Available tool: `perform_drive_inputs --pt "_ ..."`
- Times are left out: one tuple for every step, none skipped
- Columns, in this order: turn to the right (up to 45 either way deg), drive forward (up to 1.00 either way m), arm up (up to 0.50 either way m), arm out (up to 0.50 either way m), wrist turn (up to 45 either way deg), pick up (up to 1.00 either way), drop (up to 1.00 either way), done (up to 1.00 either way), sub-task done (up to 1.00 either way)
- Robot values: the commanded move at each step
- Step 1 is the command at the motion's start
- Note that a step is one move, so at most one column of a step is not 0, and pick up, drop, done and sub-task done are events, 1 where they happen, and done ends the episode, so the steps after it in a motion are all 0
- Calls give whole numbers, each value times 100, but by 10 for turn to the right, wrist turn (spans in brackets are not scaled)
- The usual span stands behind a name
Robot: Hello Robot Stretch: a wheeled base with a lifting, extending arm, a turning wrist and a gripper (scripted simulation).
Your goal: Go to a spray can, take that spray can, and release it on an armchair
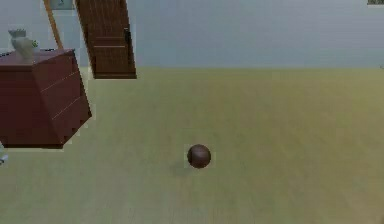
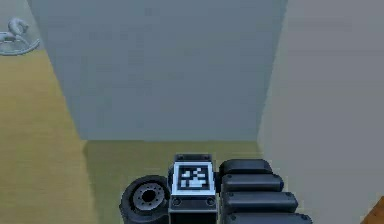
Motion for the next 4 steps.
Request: perform_drive_inputs --pt "0 20 0 0 0 0 0 0 0" --pt "0 60 0 0 0 0 0 0 0" --pt "-450 0 0 0 0 0 0 0 0" --pt "-360 0 0 0 0 0 0 0 0"
